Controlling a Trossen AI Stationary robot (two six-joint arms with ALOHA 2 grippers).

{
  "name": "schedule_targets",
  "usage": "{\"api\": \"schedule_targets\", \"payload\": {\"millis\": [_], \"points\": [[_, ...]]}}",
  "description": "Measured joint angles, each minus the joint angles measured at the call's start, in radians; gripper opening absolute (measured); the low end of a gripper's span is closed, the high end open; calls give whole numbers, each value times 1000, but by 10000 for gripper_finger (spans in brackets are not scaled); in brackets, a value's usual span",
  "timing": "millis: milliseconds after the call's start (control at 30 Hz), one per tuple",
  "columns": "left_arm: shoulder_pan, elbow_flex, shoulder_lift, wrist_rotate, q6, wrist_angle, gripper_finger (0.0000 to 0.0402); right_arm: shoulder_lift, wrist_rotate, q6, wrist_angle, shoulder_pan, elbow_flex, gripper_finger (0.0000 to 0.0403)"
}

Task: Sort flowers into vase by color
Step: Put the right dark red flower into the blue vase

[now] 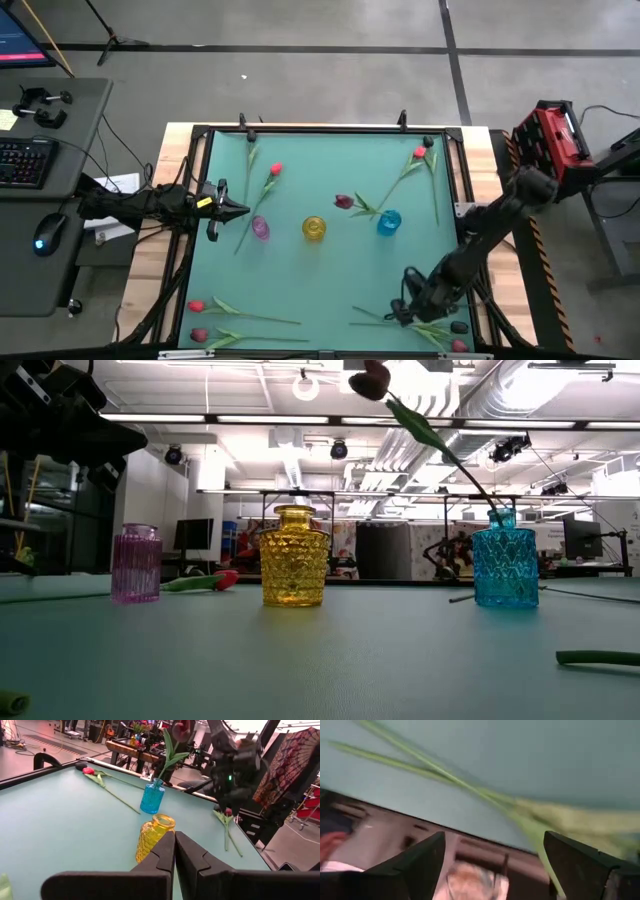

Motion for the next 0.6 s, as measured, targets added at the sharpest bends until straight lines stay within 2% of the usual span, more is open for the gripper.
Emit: {"api": "schedule_targets", "payload": {"millis": [100, 267, 367, 600], "points": [[0, 0, 0, 0, 0, 0, 0, 85, -120, 35, 88, 0, 19, 325], [0, 0, 0, 0, 0, 0, 0, 158, -146, 20, 90, 0, 112, 325], [0, 0, 0, 0, 0, 0, 0, 193, -134, -6, -5, 8, 183, 325], [0, 0, 0, 0, 0, 0, 0, 235, -148, -140, -360, 12, 320, 325]]}}
